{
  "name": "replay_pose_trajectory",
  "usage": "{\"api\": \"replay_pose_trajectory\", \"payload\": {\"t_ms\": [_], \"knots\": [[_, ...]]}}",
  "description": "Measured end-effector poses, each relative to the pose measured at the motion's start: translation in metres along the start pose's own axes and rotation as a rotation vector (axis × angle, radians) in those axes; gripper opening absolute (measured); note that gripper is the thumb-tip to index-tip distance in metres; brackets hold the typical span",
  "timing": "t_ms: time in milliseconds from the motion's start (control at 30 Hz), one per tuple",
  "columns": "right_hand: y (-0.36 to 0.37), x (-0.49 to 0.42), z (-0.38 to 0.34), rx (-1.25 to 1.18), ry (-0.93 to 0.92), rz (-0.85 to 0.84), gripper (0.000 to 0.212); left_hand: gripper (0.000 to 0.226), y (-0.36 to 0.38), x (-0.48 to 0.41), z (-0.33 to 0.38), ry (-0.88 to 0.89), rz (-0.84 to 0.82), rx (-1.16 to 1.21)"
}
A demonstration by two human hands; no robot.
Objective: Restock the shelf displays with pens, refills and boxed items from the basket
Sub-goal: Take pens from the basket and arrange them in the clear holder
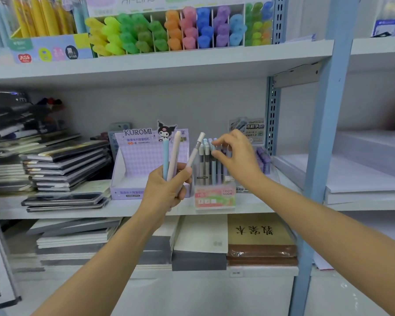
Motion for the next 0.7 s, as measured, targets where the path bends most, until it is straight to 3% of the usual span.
{"api": "replay_pose_trajectory", "payload": {"t_ms": [100, 233, 300, 400, 533, 600, 700], "knots": [[-0.004, -0.002, -0.001, -0.061, 0.035, 0.034, 0.015, 0.017, 0.005, -0.002, 0.003, 0.016, -0.044, -0.011], [-0.014, -0.005, -0.016, -0.575, 0.06, -0.07, 0.021, 0.02, 0.013, -0.006, 0.009, 0.026, -0.072, -0.009], [-0.013, -0.005, -0.023, -0.686, 0.077, -0.144, 0.024, 0.026, 0.015, -0.01, 0.011, 0.021, -0.067, -0.041], [-0.014, -0.009, -0.025, -0.71, 0.094, -0.13, 0.022, 0.038, 0.015, -0.014, 0.011, -0.002, -0.072, -0.08], [-0.031, -0.012, -0.012, -0.802, 0.136, 0.033, 0.017, 0.027, 0.01, -0.018, 0.007, -0.054, -0.049, -0.021], [-0.04, -0.012, -0.001, -0.748, 0.137, 0.117, 0.017, 0.026, 0.008, -0.019, 0.003, -0.054, -0.045, -0.016], [-0.044, -0.009, 0.008, -0.579, 0.105, 0.099, 0.015, 0.025, 0.01, -0.019, 0.001, -0.028, -0.073, 0.023]]}}
Point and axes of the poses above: each hand's wrist, its own x-axis away from the middle knuckle, its own y-axis out of the palm, z = x × y, the point moved 4 cm from there along -x, towards the middle knuckle, and after that the axes turned 4 degrees about -z, right-handed, at the moved point
